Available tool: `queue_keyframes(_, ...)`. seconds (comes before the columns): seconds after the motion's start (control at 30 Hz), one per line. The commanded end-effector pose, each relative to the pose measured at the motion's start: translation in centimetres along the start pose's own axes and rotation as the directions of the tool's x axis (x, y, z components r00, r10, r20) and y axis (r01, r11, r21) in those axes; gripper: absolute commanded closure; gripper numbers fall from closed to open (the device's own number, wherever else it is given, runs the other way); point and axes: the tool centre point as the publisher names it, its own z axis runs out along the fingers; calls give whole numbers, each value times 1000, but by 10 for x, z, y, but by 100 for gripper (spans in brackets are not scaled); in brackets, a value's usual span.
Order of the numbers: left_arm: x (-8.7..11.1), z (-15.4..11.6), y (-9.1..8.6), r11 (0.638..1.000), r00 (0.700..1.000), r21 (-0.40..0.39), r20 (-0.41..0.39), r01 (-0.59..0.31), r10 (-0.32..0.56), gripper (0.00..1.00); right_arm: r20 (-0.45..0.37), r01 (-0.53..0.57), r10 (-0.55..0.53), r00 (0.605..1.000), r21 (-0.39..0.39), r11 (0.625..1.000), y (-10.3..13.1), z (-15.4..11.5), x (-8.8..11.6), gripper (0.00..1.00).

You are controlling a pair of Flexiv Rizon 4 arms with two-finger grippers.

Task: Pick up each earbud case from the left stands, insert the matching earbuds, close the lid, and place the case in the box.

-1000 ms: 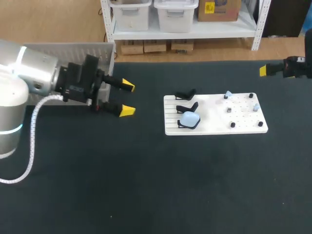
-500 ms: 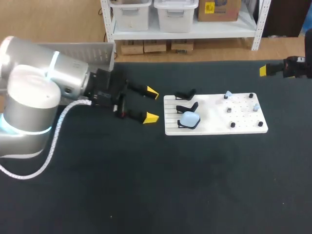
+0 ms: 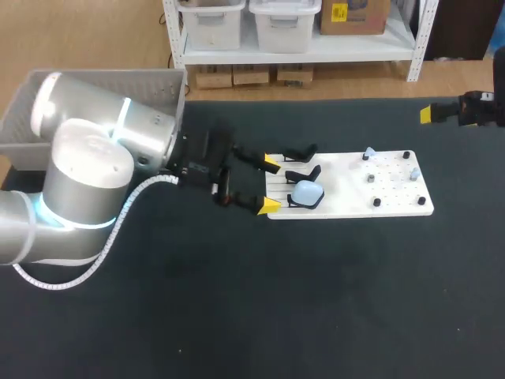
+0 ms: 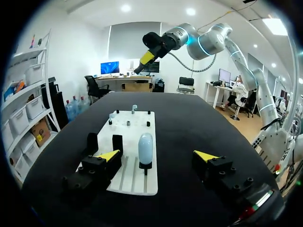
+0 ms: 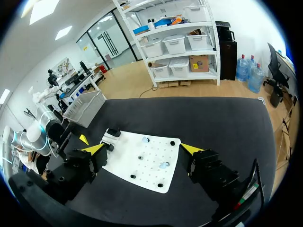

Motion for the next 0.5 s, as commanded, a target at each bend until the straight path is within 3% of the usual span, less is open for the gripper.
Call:
queue_keyframes(0.03,7,6,4,1000,1000,12,1,5,-5,0,-1,0,0,1000,0,1000,0,0,0,0)
queue_keyframes(0.4,15,20,15,999,1000,36,6,9,-9,4,-1,0,0,1000,0,1000,0,0,0,0)
queue_keyframes(0.47,16,23,16,999,1000,40,8,9,-9,16,-1,0,0,1000,0,1000,0,0,0,0)
queue_keyframes(0.5,16,25,17,999,1000,44,10,9,-9,16,-1,0,0,1000,0,1000,0,0,0,0)
